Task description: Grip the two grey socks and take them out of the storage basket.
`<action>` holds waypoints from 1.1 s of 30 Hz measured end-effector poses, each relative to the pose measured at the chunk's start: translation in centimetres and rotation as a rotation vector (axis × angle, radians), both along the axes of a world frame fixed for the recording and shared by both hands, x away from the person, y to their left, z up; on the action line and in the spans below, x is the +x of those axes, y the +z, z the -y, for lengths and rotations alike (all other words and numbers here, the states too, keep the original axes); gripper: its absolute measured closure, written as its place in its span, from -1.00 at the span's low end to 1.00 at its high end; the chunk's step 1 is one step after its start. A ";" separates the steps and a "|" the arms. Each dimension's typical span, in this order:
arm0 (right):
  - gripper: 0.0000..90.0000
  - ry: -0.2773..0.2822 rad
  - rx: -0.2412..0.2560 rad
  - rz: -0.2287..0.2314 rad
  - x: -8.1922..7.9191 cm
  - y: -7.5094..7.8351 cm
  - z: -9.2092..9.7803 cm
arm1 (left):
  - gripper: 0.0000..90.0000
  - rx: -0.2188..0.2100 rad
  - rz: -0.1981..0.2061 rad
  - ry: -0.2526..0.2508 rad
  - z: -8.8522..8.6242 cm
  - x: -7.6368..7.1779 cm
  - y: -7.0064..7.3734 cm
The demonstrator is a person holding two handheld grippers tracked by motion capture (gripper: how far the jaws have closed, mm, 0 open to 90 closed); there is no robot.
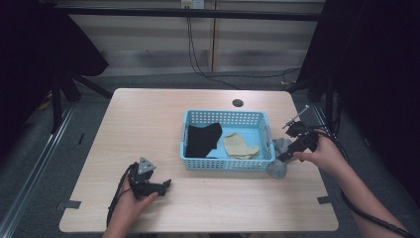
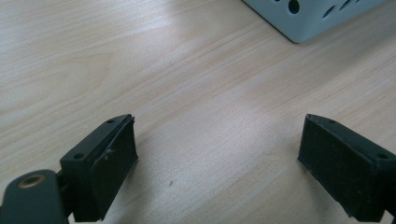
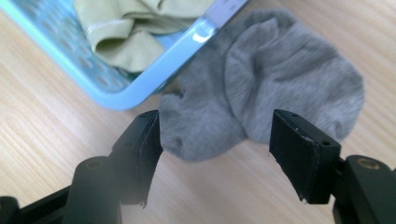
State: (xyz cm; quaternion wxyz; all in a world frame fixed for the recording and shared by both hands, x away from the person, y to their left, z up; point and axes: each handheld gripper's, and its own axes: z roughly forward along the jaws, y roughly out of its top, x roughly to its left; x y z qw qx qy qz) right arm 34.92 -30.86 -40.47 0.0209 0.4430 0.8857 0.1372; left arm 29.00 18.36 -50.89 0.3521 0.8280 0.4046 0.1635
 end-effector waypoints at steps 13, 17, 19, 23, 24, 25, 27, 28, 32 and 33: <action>-0.31 0.032 0.012 0.011 -3.2 -1.7 0.1 | -0.76 -0.007 0.002 0.006 0.1 0.0 0.0; -0.32 0.039 0.021 0.021 -3.9 -2.1 0.2 | -0.76 0.000 0.000 0.001 0.0 0.0 0.0; -0.33 0.040 0.023 0.021 -4.3 -2.3 0.2 | -0.76 0.001 0.001 0.000 0.0 0.0 0.0; -0.34 0.042 0.040 0.030 -5.0 -2.8 0.1 | -0.76 0.000 0.001 0.001 0.0 0.0 0.0; -0.34 0.038 0.043 0.032 -5.2 -2.9 0.0 | -0.76 0.000 0.001 0.000 0.0 0.0 0.0; -0.34 0.047 0.047 0.038 -5.4 -3.1 0.0 | -0.76 0.000 0.001 0.000 0.0 0.0 0.0; -0.35 0.041 0.060 0.035 -5.7 -3.4 0.0 | -0.76 0.000 0.001 0.000 0.0 0.0 0.0; -0.35 0.039 0.062 0.033 -5.8 -3.5 -0.1 | -0.76 0.001 0.000 0.001 0.0 0.0 0.0; -0.35 0.045 0.082 0.035 -6.2 -4.1 -0.4 | -0.76 0.000 0.001 0.000 0.0 0.0 0.0; -0.35 0.050 0.085 0.038 -6.3 -4.2 -0.5 | -0.76 -0.005 0.002 0.006 0.0 0.0 0.0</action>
